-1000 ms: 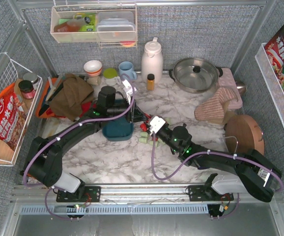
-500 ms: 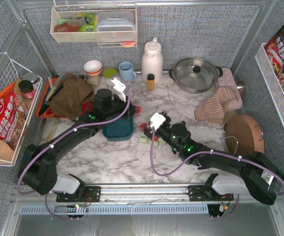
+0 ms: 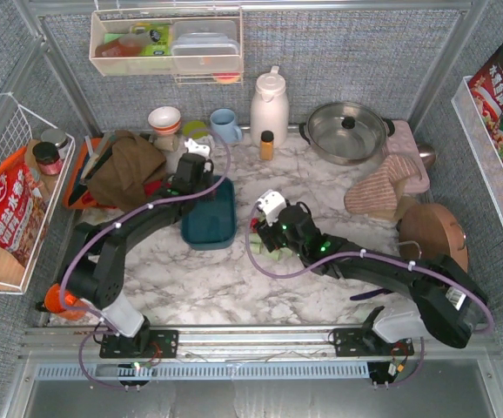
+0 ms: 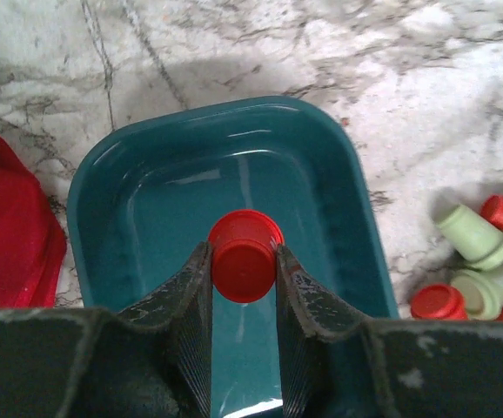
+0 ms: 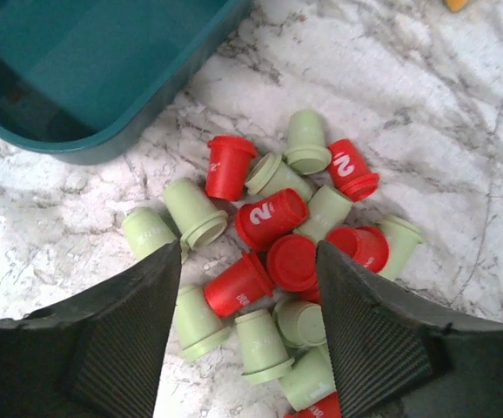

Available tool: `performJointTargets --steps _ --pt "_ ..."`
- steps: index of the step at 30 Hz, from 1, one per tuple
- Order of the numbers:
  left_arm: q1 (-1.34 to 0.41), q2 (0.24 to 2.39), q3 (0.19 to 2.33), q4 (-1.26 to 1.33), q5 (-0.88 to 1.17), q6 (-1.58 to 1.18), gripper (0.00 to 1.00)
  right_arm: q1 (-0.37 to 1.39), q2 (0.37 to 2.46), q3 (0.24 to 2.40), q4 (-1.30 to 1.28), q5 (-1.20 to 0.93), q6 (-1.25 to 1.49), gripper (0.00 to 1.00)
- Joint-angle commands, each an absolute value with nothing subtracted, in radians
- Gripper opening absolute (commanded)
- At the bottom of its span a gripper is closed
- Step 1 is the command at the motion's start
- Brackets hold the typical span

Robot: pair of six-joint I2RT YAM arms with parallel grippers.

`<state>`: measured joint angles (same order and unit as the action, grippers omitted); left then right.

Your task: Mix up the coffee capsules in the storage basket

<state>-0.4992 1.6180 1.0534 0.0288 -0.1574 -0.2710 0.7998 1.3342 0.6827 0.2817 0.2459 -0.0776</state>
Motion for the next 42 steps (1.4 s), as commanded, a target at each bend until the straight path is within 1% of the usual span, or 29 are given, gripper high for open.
performJointTargets --steps 1,3,6,8,13,17,23,27,32,41,42 --pt "-0.46 1.69 1.111 -0.049 -0.124 -0.33 0.21 0.801 1.363 0.734 0.113 0.172 -0.059 0.65" --pt "-0.439 1.717 1.136 -0.077 -0.103 -0.342 0.31 0.8 1.373 0.746 0.062 0.164 -0.05 0.63" --pt "-0.419 1.736 1.163 -0.097 -0.062 -0.352 0.5 0.799 1.384 0.761 -0.002 0.148 -0.035 0.61" --pt "-0.417 1.734 1.166 -0.097 -0.04 -0.353 0.6 0.799 1.396 0.769 -0.041 0.144 -0.025 0.6" --pt "-0.417 1.701 1.157 -0.085 -0.033 -0.351 0.76 0.795 1.437 0.779 -0.098 0.133 -0.006 0.58" --pt "-0.417 1.657 1.144 -0.07 -0.047 -0.327 0.78 0.793 1.48 0.793 -0.108 0.111 -0.013 0.55" --pt "-0.421 1.551 1.082 0.021 0.012 -0.299 0.81 0.79 1.547 0.832 -0.117 0.122 -0.044 0.52" --pt "-0.423 1.509 1.038 0.084 0.061 -0.278 0.91 0.787 1.581 0.845 -0.123 0.114 -0.052 0.5" --pt "-0.428 1.496 1.032 0.095 0.089 -0.279 0.99 0.787 1.619 0.864 -0.151 0.083 -0.06 0.47" --pt "-0.436 1.493 1.034 0.094 0.103 -0.282 0.99 0.787 1.621 0.856 -0.159 0.03 -0.078 0.43" --pt "-0.437 1.491 1.034 0.094 0.102 -0.283 0.99 0.788 1.616 0.849 -0.155 0.023 -0.083 0.4"
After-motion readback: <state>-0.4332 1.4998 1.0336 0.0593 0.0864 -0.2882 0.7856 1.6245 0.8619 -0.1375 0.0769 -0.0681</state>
